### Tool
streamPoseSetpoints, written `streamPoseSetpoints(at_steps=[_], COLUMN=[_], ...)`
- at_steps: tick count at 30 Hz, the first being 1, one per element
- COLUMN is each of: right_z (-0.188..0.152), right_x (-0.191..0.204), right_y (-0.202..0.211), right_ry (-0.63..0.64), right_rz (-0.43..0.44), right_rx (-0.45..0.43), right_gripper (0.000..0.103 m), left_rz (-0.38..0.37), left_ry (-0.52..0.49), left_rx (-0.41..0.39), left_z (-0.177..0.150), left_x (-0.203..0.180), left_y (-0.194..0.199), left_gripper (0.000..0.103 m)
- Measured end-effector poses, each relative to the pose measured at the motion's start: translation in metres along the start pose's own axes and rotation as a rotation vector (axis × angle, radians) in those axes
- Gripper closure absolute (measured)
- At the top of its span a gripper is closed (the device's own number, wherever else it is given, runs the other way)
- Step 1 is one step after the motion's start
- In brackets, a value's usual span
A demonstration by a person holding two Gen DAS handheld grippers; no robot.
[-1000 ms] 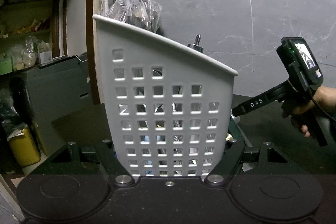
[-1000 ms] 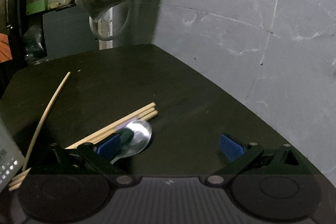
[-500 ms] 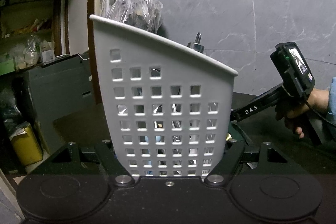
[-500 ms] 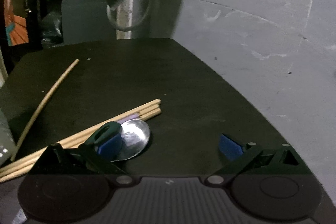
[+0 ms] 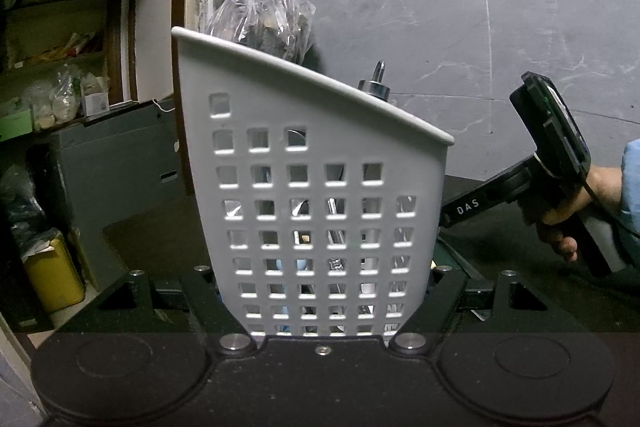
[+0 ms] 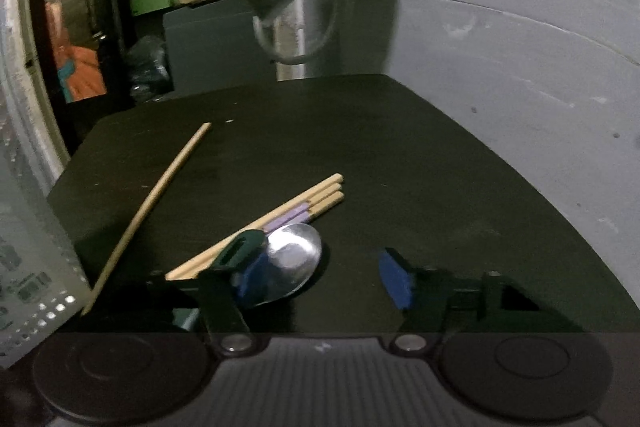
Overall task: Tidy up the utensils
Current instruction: 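Grasp the second silver spoon with the right gripper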
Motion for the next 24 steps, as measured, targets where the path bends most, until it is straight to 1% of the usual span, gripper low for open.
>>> streamPoseSetpoints(at_steps=[1,3,4,5,6,14,19,20,21,23,24], right_z=[0.002,0.005,0.006,0.005,0.005,-0.012,-0.020,-0.020,-0.019,-0.015,-0.013], right_x=[0.001,0.003,0.004,0.005,0.007,0.007,0.011,0.010,0.009,0.002,0.000], right_y=[-0.001,-0.001,-0.001,0.000,0.001,0.020,0.035,0.036,0.037,0.033,0.030], right_ry=[0.011,0.020,0.024,0.026,0.026,-0.026,-0.029,-0.025,-0.024,-0.023,-0.018], right_rz=[0.014,0.035,0.043,0.049,0.049,0.039,0.065,0.069,0.070,0.063,0.069], right_rx=[0.006,0.015,0.017,0.017,0.017,0.007,0.034,0.037,0.035,0.034,0.033], right_gripper=[0.049,0.062,0.065,0.071,0.074,0.087,0.086,0.081,0.070,0.057,0.056], left_rz=[0.001,0.002,0.002,0.002,0.003,0.004,0.005,0.005,0.005,0.005,0.005], left_ry=[0.000,0.002,0.002,0.002,0.002,0.001,0.001,0.001,0.001,0.000,0.000], left_rx=[0.000,0.000,0.000,0.000,0.000,-0.001,-0.001,-0.001,-0.001,-0.001,-0.001], left_z=[0.000,0.000,0.000,0.000,0.000,0.000,-0.001,-0.001,0.000,0.000,0.000], left_x=[0.000,0.000,-0.001,-0.001,-0.001,-0.001,-0.001,-0.001,-0.001,-0.001,-0.001], left_y=[0.000,0.000,0.000,0.000,0.000,0.000,0.000,0.000,0.000,0.000,0.000], left_gripper=[0.027,0.027,0.027,0.027,0.027,0.027,0.027,0.027,0.027,0.027,0.027])
Point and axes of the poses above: each gripper's, at about its wrist camera, not at the fingertips, and y roughly against the way its jaws point, x to its left, z to its top, the point moved 3 cm from there along -y, roughly the way its jaws point, and after that the axes turned 10 degrees about z, right-handed, at the moved point
